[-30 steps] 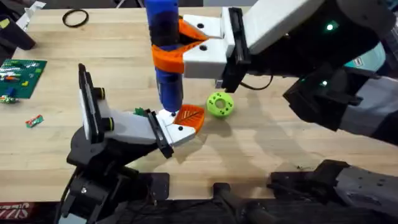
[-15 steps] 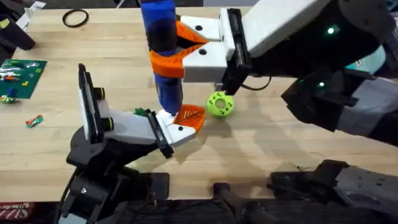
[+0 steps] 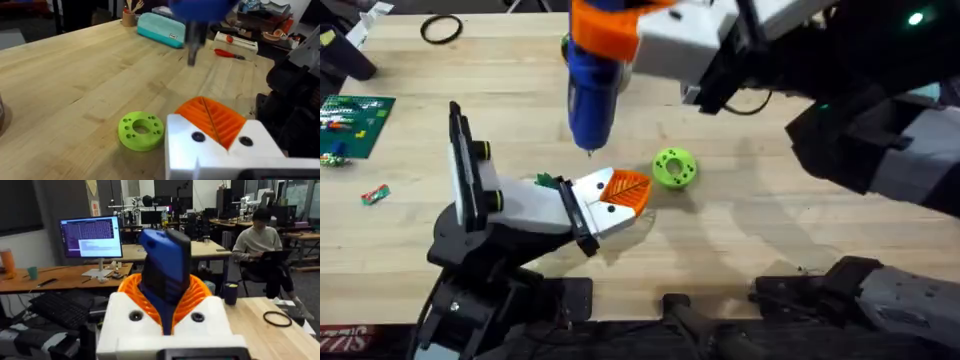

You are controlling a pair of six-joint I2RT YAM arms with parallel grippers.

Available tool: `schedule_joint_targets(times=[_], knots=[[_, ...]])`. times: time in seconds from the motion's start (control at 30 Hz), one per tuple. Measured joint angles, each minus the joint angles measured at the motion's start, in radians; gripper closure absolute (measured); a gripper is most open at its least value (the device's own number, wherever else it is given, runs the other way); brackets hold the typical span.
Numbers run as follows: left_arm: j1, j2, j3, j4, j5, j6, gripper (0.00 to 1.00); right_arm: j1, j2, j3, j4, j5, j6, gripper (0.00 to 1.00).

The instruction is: Pick up the gripper from the table and insert it into the empty holder that is missing its gripper. Then pick up a screw, insert it into the mounting hole, and use the screwdriver to tighten it. Finally, clean up the table by picking up the vegetable and placing it into the bucket.

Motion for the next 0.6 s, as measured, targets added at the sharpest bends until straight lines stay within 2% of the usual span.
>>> schedule_joint_targets(times=[0.13, 0.23, 0.6], knots=[[0.0, 0.0, 0.0, 0.0, 0.002, 0.0, 0.983, -0.015, 0.0, 0.027, -0.017, 0.002, 0.007, 0.953], [0.0, 0.0, 0.0, 0.0, 0.005, 0.0, 0.983, -0.045, -0.001, 0.03, -0.098, 0.002, 0.007, 0.953], [0.0, 0.0, 0.0, -0.001, 0.009, 0.0, 0.983, -0.245, -0.001, 0.031, -0.464, 0.02, 0.018, 0.954]])
